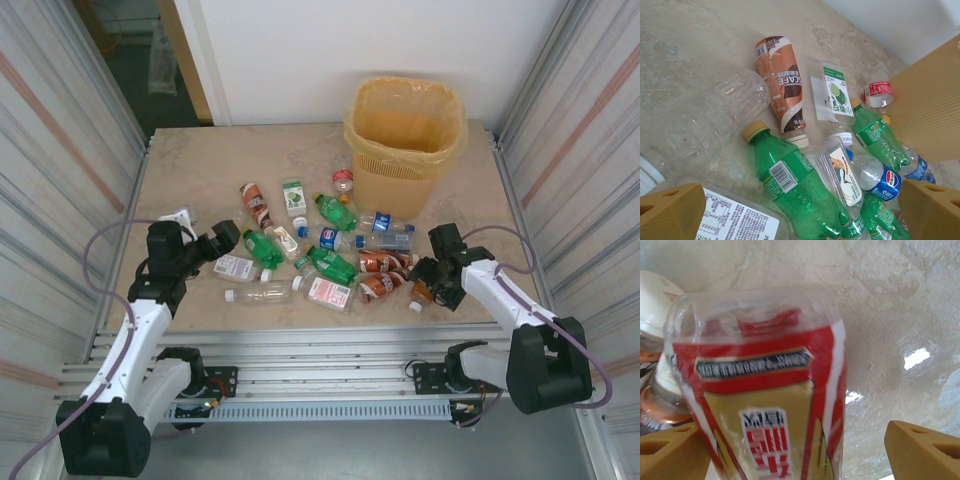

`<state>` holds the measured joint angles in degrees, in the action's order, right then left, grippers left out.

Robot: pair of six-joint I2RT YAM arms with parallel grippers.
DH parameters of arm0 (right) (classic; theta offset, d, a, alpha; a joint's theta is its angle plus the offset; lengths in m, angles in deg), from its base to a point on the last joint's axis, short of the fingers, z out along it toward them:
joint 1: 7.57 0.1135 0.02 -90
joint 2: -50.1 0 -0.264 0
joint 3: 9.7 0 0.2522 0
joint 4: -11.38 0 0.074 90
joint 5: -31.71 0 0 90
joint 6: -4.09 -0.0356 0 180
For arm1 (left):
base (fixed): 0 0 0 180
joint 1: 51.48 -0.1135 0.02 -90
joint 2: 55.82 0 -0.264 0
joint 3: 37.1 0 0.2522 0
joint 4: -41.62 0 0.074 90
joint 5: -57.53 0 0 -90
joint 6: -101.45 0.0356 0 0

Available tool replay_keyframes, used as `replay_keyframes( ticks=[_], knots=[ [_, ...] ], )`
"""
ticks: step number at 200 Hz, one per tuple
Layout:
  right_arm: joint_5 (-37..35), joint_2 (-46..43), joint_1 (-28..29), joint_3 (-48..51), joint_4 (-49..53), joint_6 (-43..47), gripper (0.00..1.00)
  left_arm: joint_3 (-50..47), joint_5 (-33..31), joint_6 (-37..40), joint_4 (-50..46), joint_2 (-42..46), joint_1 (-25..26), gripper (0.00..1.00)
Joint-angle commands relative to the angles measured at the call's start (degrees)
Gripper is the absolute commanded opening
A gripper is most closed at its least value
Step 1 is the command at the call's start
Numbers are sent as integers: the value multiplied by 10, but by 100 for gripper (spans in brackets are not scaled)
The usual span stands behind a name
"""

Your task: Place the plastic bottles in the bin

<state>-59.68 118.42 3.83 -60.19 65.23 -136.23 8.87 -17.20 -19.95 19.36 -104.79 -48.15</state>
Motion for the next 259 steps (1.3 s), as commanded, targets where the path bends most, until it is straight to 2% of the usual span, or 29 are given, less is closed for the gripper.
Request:
replay_keyframes(
  ticks=[1,46,101,164,207,259],
  knots=[
    [4,15,-12,9,-10,8,84,-1,8,-4,21,-4,-3,99],
    [14,32,-26,23,-40,8,80,0,9,-2,22,-9,-3,99],
    [17,40,-30,28,-59,4,66,0,5,-2,15,-3,-3,99],
    [-17,-11,-30,3,-14,5,54,-1,-6,0,7,8,-4,99],
    [-64,-76,-30,-64,51,29,49,2,-1,-6,11,-1,-3,99],
    [-130,-102,-26,-215,142,86,46,-12,0,-15,19,1,-3,99]
  ],
)
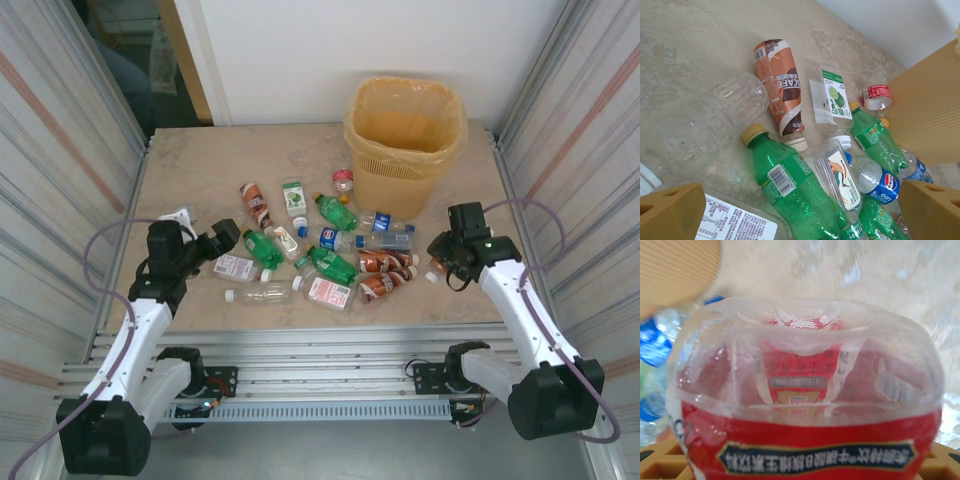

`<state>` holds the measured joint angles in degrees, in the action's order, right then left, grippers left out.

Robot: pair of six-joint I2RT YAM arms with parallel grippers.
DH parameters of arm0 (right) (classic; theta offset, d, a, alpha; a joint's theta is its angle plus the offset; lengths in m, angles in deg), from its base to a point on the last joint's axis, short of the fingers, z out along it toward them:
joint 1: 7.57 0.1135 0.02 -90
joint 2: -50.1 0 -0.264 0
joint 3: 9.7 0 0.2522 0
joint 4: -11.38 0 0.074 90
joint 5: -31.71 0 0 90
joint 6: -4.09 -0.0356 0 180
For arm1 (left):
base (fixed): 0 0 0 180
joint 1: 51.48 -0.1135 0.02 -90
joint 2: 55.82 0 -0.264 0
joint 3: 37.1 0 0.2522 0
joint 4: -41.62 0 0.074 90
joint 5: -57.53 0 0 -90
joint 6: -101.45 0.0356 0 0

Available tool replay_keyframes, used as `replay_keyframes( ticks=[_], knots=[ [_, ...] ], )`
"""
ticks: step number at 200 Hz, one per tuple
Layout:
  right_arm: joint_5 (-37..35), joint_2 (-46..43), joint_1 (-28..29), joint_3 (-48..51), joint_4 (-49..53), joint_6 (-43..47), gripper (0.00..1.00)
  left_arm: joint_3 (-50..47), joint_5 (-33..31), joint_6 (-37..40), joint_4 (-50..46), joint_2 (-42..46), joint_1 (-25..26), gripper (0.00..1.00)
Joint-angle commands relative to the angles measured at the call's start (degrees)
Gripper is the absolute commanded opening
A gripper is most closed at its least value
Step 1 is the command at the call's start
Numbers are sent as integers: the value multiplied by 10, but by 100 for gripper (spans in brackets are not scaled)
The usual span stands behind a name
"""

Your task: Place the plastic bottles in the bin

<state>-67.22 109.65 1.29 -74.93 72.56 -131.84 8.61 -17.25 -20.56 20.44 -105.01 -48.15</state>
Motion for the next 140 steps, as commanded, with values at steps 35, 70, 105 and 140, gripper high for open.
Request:
replay_keyframes(
  ticks=[35,70,105,140],
  knots=[
    [-79,-9,0,-176,93,79,46,-11,2,-9,13,3,-4,99],
    [-85,19,-1,-285,95,117,46,-17,10,-18,23,2,-3,99],
    [-68,58,-1,-375,75,145,46,-18,13,-21,23,0,-3,99],
    [-39,92,-1,-439,34,158,46,-17,14,-23,23,0,-3,99]
  ],
)
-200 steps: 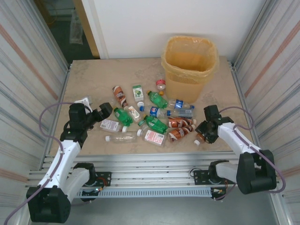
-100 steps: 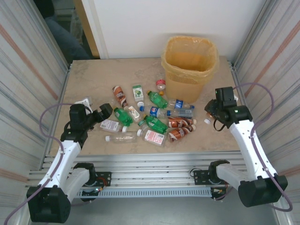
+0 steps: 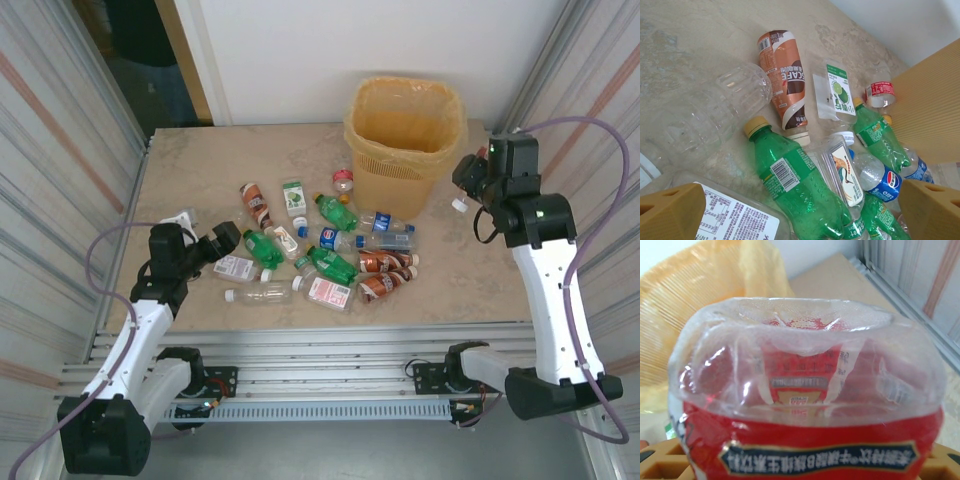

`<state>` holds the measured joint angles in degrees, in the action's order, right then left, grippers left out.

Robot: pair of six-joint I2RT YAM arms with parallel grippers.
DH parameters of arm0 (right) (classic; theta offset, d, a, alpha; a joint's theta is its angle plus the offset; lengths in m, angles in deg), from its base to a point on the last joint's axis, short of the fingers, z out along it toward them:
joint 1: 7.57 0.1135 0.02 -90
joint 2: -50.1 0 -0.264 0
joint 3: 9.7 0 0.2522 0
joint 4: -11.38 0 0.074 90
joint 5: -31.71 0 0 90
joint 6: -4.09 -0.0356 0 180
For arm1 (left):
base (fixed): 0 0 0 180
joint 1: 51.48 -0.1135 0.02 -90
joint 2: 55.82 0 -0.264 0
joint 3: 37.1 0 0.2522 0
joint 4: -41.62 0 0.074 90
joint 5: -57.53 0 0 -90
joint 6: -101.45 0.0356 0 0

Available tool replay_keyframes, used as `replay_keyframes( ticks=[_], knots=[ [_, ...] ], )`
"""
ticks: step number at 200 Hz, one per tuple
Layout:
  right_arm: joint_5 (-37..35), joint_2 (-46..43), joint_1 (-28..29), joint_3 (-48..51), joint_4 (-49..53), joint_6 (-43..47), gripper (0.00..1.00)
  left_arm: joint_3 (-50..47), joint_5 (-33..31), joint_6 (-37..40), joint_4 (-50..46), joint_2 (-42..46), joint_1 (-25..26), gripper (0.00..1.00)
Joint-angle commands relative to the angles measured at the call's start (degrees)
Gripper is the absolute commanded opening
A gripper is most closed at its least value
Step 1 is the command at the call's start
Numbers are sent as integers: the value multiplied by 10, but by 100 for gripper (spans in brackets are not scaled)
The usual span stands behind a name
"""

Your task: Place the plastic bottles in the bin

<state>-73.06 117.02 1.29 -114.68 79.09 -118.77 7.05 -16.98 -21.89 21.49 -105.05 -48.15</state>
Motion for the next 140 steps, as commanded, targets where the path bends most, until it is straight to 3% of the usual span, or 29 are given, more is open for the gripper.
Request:
replay_keyframes(
  ticks=[1,76,140],
  knots=[
    [20,20,-1,-43,-33,28,46,-2,12,-9,12,0,-3,99],
    [132,118,8,-177,-125,32,44,-8,25,-17,12,7,-3,99],
    [169,235,30,-278,-146,45,44,-4,29,-20,4,13,-3,99]
  ],
)
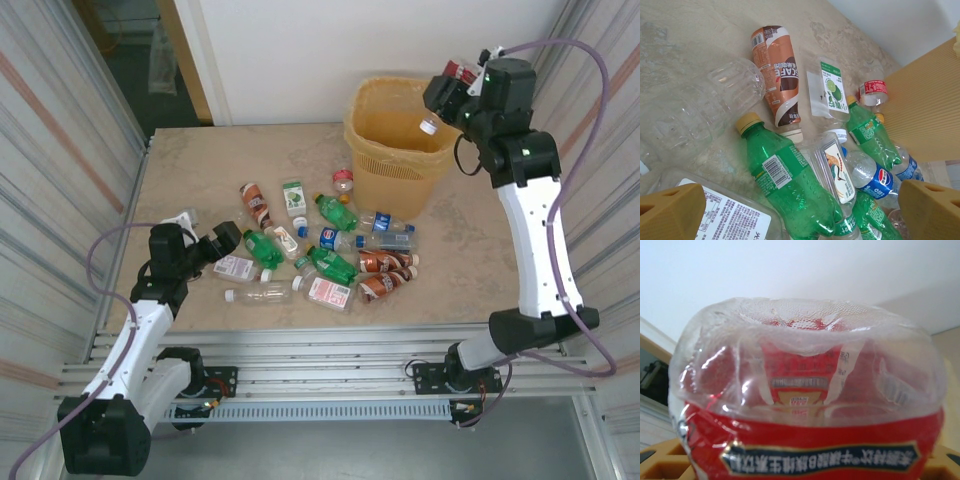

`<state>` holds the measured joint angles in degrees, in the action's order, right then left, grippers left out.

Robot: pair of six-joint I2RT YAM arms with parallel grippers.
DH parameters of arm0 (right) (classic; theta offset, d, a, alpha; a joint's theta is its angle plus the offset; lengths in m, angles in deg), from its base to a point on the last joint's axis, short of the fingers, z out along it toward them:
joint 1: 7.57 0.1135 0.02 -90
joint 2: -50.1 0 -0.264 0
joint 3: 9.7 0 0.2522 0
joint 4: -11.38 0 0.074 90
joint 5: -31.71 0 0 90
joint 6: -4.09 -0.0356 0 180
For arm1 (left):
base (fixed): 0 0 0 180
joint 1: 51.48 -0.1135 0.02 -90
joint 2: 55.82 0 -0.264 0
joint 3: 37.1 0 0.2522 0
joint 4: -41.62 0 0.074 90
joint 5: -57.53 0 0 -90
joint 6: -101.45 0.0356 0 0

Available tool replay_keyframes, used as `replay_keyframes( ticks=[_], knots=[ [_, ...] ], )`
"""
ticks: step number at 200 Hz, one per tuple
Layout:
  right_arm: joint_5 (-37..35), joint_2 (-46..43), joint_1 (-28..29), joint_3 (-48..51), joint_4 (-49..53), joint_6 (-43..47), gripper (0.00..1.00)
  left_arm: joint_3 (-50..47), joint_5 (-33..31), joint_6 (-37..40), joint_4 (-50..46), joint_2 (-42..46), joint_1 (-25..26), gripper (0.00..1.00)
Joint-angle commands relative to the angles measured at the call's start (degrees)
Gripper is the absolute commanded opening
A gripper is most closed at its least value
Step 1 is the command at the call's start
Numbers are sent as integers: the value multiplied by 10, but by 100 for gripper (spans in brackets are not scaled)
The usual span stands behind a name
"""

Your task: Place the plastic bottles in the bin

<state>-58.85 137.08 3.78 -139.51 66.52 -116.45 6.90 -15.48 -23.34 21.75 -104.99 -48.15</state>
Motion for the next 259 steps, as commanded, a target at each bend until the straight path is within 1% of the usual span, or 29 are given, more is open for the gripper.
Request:
replay_keyframes(
  ticks=[1,53,83,117,229,259],
  knots=[
    [27,36,6,-31,-20,22,44,-3,14,-5,2,13,-3,99],
    [50,140,8,-97,-14,35,45,-3,12,-5,-11,25,-3,99],
    [55,210,9,-153,6,52,45,-2,15,-5,-16,29,-3,99],
    [57,268,10,-184,17,65,46,-4,15,-6,-22,35,-3,99],
    [65,348,8,-184,40,82,50,-6,13,-8,-20,29,-3,99],
    [68,363,8,-184,46,84,54,-3,13,-7,-20,26,-3,99]
  ],
)
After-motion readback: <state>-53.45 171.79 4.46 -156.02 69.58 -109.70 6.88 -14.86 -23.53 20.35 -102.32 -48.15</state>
